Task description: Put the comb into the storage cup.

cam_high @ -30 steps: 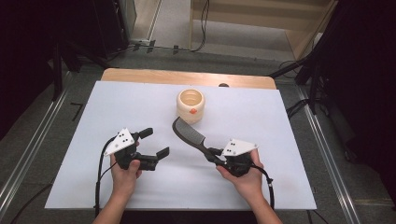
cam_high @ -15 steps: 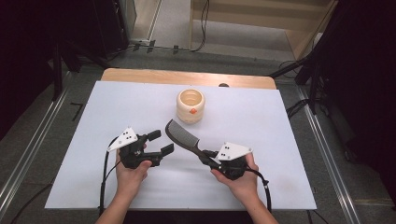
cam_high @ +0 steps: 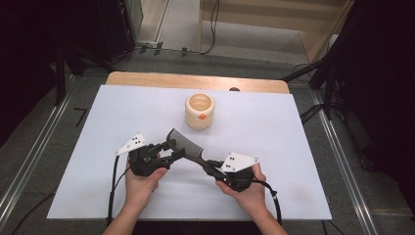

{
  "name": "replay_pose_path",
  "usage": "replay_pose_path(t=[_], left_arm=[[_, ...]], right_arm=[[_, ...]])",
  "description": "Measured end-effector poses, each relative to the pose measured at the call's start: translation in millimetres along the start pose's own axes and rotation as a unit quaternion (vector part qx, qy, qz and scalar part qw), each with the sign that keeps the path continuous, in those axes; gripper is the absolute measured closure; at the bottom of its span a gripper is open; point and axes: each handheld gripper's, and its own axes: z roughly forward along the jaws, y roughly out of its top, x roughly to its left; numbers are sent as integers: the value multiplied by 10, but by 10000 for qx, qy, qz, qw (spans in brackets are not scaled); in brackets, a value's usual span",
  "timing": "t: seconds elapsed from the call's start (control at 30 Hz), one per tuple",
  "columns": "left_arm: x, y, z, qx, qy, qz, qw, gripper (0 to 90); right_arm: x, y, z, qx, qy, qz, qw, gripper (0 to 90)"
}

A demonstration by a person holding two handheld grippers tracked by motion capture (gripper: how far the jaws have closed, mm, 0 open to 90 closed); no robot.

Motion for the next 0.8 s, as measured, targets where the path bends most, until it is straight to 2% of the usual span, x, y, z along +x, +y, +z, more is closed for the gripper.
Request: replay_pose_path(t=[0.17, 0.3, 0.47, 0.63, 0.8], left_arm=[[4, -6, 1, 12, -98, -77, 9999, 529], [14, -4, 3, 29, -238, -185, 9995, 567], [13, -13, 4, 14, -304, -225, 9993, 633], [41, -18, 0, -10, -524, -413, 9978, 709], [55, -20, 4, 6, -643, -570, 9963, 758]], right_arm=[[43, 12, 26, -44, 29, -94, 9999, 709], [86, 17, 35, -80, 1, -160, 9998, 709], [122, 24, 47, -149, 11, -234, 9996, 709], [161, 26, 49, -215, -18, -372, 9991, 709], [187, 21, 57, -245, -84, -486, 9985, 709]])
